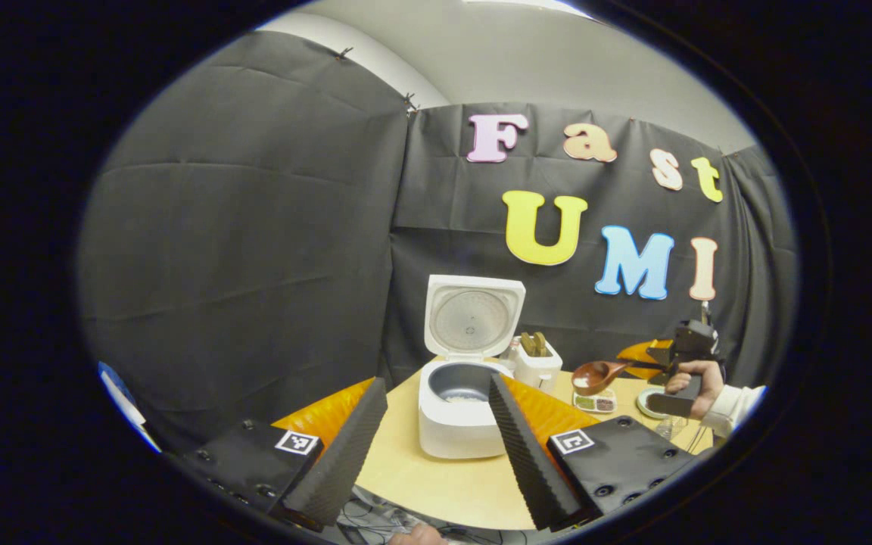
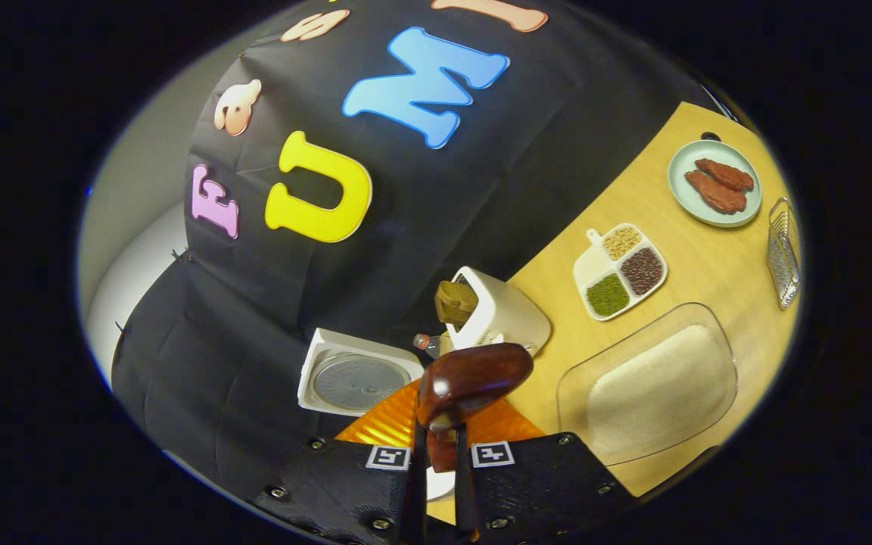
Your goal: Close the left gripper, press the button to open the rice cooker; take a wooden spoon from the chopstick holder with the right hand, scoop a spoonful of rice and pour it into the rice cooker, then put the wooden spoon back into the chopstick holder.
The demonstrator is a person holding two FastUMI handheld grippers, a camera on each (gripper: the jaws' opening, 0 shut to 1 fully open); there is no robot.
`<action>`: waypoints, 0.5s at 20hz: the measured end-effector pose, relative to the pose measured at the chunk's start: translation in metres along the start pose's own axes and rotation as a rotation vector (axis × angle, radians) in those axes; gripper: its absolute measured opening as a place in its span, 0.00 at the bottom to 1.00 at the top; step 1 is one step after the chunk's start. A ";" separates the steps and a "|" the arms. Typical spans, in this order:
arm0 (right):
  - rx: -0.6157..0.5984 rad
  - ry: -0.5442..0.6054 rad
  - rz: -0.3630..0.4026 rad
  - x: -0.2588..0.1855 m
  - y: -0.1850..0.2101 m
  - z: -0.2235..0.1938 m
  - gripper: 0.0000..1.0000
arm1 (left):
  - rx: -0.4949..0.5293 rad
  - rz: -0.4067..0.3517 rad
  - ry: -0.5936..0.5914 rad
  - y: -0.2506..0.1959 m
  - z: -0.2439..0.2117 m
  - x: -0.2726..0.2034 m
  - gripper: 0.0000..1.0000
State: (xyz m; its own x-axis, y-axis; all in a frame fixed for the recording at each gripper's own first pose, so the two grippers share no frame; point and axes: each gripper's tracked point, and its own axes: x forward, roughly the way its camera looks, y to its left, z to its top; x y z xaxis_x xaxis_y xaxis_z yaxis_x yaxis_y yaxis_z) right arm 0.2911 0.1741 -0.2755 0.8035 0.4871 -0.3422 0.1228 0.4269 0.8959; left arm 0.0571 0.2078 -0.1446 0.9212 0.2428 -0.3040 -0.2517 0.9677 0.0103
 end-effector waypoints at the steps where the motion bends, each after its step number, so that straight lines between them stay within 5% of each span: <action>1: -0.011 0.014 0.019 0.011 0.014 -0.010 0.15 | 0.002 0.007 -0.001 0.002 0.001 0.000 0.94; 6: -0.076 0.075 0.051 0.064 0.060 -0.058 0.15 | -0.003 0.040 -0.006 0.010 0.005 -0.005 0.94; 10: -0.272 0.116 0.020 0.108 0.080 -0.095 0.15 | -0.020 0.062 0.006 0.013 0.003 -0.009 0.94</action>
State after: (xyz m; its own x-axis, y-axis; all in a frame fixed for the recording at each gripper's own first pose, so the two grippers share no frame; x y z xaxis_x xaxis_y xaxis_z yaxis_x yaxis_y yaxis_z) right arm 0.3330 0.3330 -0.2679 0.7300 0.5747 -0.3699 -0.0652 0.5973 0.7993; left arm 0.0463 0.2184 -0.1392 0.9021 0.3016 -0.3087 -0.3138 0.9494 0.0106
